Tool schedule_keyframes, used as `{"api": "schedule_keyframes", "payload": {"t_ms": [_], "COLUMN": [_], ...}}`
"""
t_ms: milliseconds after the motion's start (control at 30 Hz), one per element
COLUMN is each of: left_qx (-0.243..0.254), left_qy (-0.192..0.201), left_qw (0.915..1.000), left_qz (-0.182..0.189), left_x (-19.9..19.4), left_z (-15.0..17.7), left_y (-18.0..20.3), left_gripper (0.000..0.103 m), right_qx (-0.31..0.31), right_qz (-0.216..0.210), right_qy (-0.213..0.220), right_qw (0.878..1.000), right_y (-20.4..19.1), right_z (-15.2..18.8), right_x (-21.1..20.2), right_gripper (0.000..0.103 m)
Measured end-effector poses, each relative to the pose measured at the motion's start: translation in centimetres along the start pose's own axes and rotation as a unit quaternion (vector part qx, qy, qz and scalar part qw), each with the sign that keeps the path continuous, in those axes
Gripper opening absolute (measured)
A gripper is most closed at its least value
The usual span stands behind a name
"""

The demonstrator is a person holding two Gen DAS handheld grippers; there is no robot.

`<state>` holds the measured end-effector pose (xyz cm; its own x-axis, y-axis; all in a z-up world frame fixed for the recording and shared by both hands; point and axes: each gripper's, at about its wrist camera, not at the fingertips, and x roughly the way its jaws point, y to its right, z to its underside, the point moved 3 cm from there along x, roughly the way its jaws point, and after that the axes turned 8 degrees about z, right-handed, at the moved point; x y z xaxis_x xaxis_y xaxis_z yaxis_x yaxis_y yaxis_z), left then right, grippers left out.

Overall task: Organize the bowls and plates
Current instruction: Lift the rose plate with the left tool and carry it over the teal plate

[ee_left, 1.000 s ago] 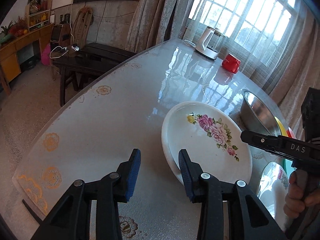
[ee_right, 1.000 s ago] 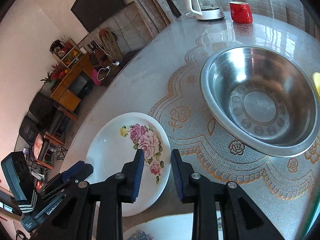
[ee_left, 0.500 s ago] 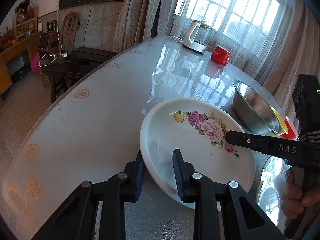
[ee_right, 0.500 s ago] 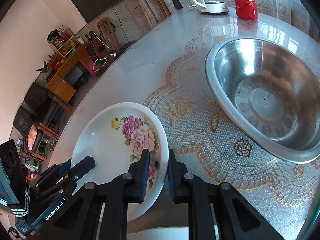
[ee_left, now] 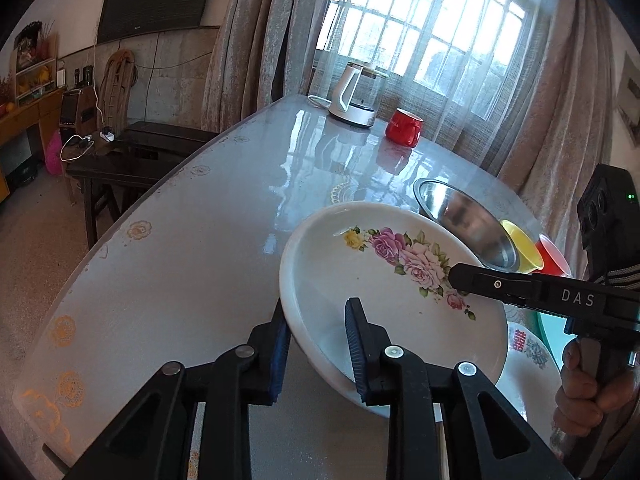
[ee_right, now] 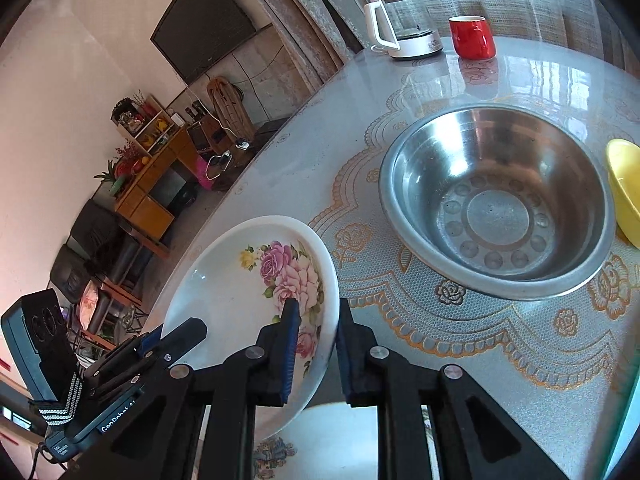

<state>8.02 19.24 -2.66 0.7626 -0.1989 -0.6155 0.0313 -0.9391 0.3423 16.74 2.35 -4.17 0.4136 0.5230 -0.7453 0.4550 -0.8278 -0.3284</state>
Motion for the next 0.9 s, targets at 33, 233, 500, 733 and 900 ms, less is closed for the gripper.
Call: {"api": "schedule_keyframes", "payload": {"t_ms": [33, 233, 500, 733, 900], "left_qx": [0.008, 0.050, 0.109, 0.153, 0.167], "left_qy": [0.001, -0.009, -0.028, -0.059, -0.079], "left_qw": [1.0000, 0.9980, 0.9899, 0.9789, 0.9729], "left_qz": [0.002, 0.037, 0.086, 0.122, 0.139], "left_x": [0.0, 0.8, 2.8, 4.8, 5.9], "left_z": [-0.1, -0.6, -0.7, 0.4, 1.6], "left_y": [0.7, 5.0, 12.5, 19.1, 23.0], "left_gripper": [0.027, 0.027, 0.027, 0.027, 0.027], "right_qx": [0.004, 0.040, 0.106, 0.160, 0.188], "right_qz": [0.002, 0.015, 0.046, 0.079, 0.096], "right_qy": [0.005, 0.040, 0.084, 0.118, 0.130], "right_qw": [1.000, 0.998, 0.990, 0.977, 0.969], "right_y": [0.4, 3.6, 9.2, 14.5, 17.5], "right_z": [0.1, 1.0, 2.9, 5.3, 7.0], "right_x": [-0.6, -4.4, -9.8, -14.3, -16.8], "right_gripper": [0.018, 0.019, 0.019, 0.019, 0.019]}}
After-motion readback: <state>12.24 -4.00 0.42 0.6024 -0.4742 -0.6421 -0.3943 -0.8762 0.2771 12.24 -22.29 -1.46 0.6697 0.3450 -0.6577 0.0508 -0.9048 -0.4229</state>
